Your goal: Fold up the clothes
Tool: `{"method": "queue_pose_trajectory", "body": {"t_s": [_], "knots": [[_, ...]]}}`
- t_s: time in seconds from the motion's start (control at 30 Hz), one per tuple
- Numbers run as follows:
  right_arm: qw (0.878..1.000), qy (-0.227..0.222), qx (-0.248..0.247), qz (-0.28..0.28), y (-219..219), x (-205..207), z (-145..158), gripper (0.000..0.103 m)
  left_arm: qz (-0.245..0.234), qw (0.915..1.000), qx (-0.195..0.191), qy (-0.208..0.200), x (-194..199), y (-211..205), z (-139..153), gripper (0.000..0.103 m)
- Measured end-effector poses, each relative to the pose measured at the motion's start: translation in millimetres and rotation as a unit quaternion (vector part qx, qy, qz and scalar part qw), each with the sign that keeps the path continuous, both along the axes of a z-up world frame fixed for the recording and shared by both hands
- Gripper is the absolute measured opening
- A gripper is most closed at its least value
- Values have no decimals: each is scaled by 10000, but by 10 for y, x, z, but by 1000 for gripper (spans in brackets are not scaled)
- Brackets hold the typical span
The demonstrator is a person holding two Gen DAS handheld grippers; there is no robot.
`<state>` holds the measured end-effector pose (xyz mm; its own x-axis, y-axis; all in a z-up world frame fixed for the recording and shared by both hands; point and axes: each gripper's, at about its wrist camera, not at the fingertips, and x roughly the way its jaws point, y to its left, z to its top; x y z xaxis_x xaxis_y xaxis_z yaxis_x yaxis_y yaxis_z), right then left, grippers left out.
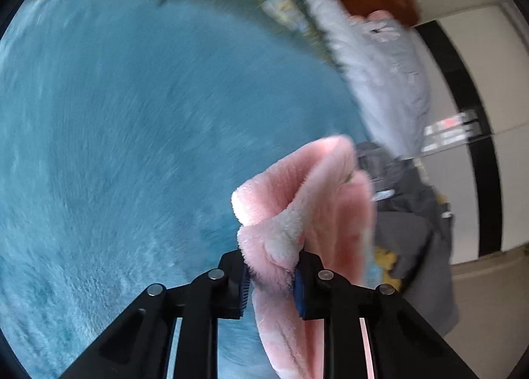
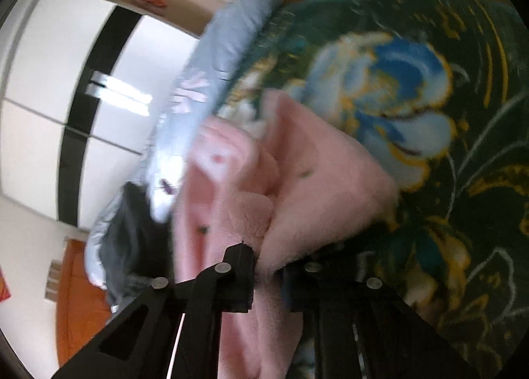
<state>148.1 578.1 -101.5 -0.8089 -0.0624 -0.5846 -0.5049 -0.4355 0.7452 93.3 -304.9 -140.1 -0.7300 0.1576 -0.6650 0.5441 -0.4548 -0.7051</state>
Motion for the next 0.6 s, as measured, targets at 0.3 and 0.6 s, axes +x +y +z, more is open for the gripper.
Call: {"method": "queue_pose_trajectory", "body": {"t_s": [0.3,0.6], "knots": [[9954,499,483,666,-159,846,402,11,-361,9973,-575,276,690,-423,235,22],[9984,-227,-461,236,-130,1437,-503,12,-367,9992,34,-136,1008,-655,-176,22]]}}
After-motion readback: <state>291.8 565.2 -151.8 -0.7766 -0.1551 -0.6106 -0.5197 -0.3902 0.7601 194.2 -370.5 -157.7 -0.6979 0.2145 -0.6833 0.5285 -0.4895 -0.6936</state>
